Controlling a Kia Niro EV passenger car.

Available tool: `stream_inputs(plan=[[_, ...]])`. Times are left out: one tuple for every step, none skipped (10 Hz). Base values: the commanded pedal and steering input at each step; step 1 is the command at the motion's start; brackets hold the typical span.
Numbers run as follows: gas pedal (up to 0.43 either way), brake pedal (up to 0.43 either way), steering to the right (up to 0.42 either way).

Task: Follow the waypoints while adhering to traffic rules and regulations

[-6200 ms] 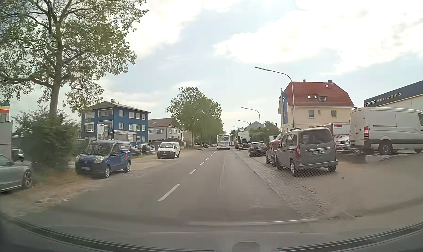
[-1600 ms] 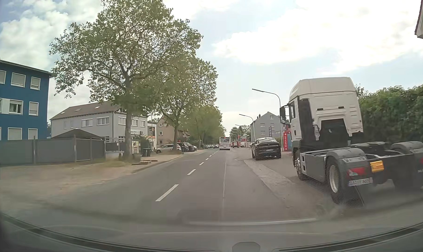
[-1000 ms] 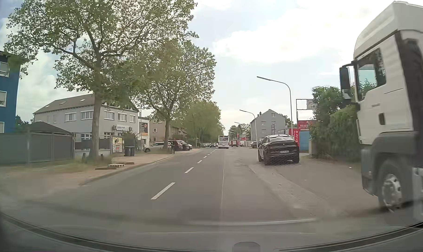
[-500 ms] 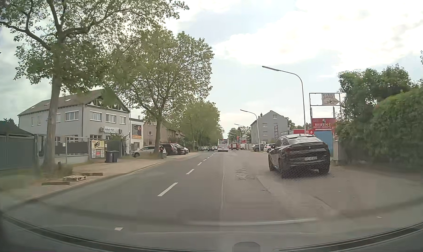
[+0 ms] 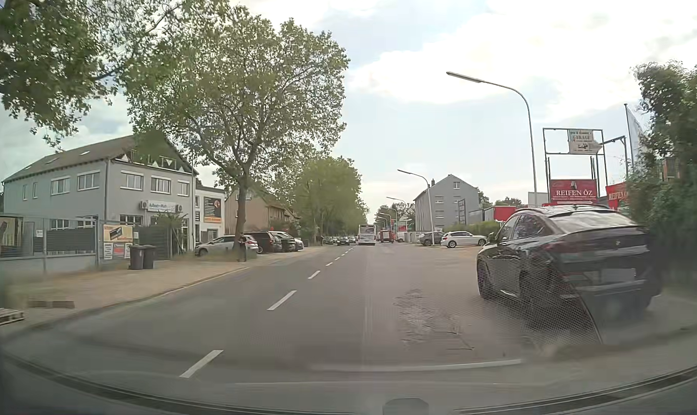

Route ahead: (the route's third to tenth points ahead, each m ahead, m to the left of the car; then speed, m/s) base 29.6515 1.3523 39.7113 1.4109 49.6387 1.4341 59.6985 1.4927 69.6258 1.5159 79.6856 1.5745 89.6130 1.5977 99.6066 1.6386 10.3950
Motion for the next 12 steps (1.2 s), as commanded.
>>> stream_inputs(plan=[[0.059, 0.018, 0.002], [0.059, 0.018, 0.002], [0.059, 0.018, 0.002], [0.059, 0.018, 0.001], [0.059, 0.018, 0.0], [0.059, 0.018, 0.0], [0.059, 0.018, 0.0], [0.059, 0.018, 0.0], [0.059, 0.018, 0.0], [0.059, 0.018, 0.0], [0.059, 0.018, 0.001], [0.059, 0.018, 0.001]])
